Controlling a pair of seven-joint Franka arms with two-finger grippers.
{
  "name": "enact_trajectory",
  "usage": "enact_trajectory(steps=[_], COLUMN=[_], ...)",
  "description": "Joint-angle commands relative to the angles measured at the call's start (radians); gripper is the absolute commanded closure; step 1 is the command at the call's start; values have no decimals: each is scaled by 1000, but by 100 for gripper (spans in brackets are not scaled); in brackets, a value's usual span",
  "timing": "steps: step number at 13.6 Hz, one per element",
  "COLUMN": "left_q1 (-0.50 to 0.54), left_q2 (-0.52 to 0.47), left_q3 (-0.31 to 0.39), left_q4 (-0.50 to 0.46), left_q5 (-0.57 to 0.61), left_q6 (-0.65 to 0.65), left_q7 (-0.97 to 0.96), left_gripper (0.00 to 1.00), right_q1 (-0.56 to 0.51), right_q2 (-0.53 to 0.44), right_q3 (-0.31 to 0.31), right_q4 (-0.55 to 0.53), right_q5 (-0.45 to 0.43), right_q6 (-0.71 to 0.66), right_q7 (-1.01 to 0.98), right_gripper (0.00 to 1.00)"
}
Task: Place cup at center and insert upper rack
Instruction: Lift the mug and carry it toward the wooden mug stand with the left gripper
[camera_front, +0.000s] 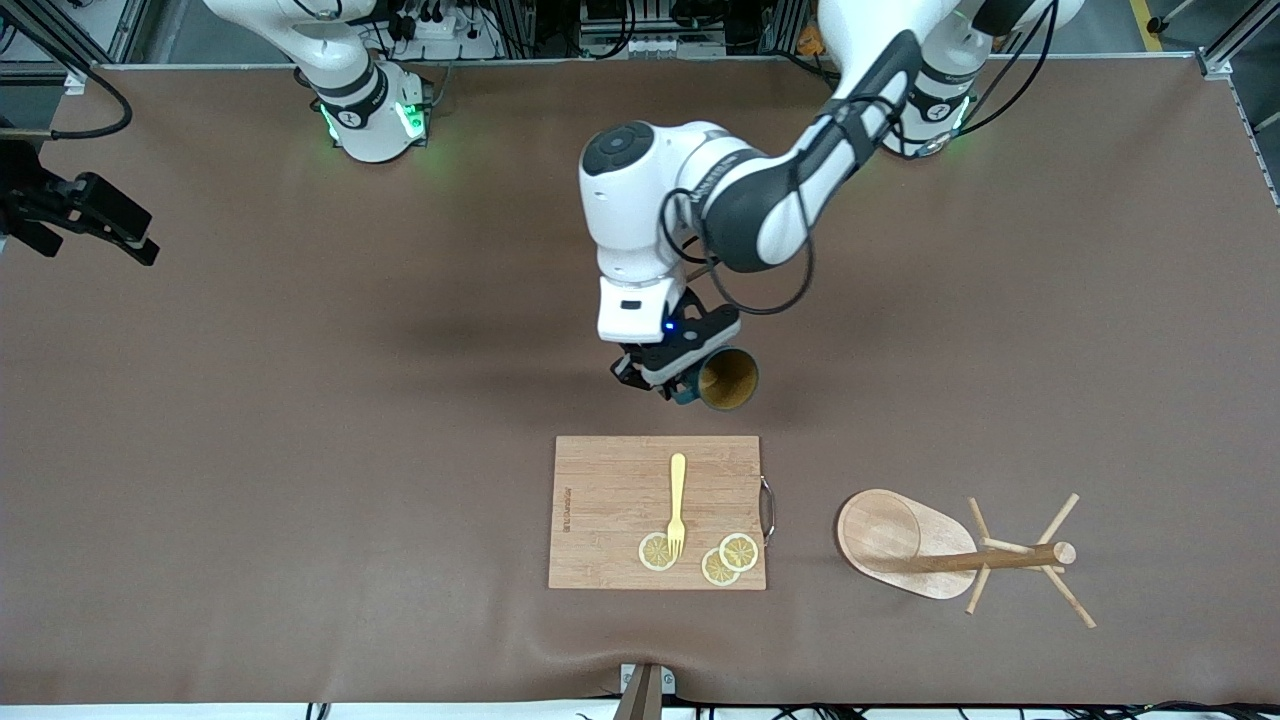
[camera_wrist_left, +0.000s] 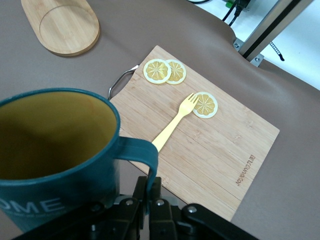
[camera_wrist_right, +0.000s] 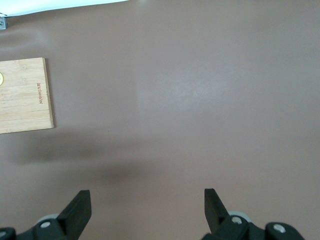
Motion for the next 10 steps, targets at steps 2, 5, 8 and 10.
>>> enact_trajectory(steps=[2,5,8,10], left_q1=[62,89,95,116], left_q2=[-50,-67,-68,-73], left_q3=[-8,-6,-6,-6], left_q4=[-16,-16,-16,-16], left_q5=[-91,-154,-178,-221], left_q6=[-2,2,15,33], left_q7=[27,15,13,12], left_gripper=[100,100,100,100], right_q1=[6,8,6,6], right_q2=[-14,-14,-14,-14], right_q3=[-1,0,0,0], right_q4=[0,0,0,0], right_q5=[-2,-4,-4,-4], right_q6=[-9,-11,-9,-11], right_q7=[7,7,6,7], right_gripper=[0,0,0,0])
